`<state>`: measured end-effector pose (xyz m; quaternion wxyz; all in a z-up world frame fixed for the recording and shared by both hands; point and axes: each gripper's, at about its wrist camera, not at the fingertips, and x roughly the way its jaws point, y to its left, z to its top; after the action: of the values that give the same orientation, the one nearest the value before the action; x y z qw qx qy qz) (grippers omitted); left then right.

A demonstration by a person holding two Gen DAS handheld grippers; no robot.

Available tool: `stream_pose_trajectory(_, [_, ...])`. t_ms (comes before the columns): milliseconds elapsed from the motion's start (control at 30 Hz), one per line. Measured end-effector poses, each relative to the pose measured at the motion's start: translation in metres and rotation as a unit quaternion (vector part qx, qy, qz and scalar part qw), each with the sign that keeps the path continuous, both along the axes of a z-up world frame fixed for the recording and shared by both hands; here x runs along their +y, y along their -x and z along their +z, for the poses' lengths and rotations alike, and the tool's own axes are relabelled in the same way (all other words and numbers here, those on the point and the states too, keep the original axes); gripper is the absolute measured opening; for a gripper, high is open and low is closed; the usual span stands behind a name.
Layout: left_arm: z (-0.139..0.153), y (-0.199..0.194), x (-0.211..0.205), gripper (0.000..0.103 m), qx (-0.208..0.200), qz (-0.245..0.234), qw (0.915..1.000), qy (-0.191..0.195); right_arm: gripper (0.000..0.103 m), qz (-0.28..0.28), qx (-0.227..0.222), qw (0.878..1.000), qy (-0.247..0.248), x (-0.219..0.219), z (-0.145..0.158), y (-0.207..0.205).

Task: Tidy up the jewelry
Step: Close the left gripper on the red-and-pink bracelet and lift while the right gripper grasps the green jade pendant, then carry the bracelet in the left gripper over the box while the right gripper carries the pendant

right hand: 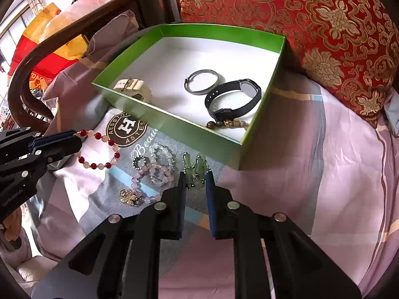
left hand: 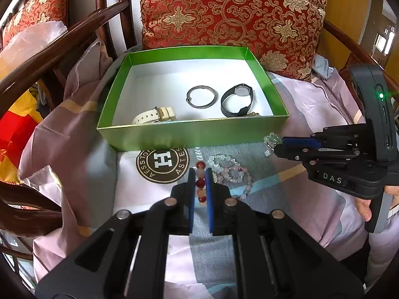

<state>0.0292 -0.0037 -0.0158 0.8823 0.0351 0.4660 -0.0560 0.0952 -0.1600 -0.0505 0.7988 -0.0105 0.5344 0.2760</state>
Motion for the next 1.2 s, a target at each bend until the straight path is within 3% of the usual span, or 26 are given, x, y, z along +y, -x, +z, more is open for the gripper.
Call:
stream_pose_trajectory(567, [-0.009,-0.004,0.005,0.007,0.010,0.003,0.9999,0.009,0.016,0.004,0.014,1.000,0.002,0.002,-0.005,-0.002])
stream_pose_trajectory(767, [0.007,-0.010,0.009,0.007,-0.010,0.005,0.9999,0.010,0.016,0.007,-0.015,1.000,-0.018,0.001,0.028,-0.008])
stream_pose_trajectory(1000, [0.038,-0.034,0.005,0.007,-0.054,-0.003,0.9985,-0.007,0.016,-0.003,-0.062,0.998,-0.020,0.005,0.070,-0.043])
stream_pose_trajectory(1200, [0.056,-0.066,0.002,0.008,-0.079,-0.004,0.9968,-0.005,0.016,-0.014,-0.059,0.998,-0.035,0.006,0.056,-0.068])
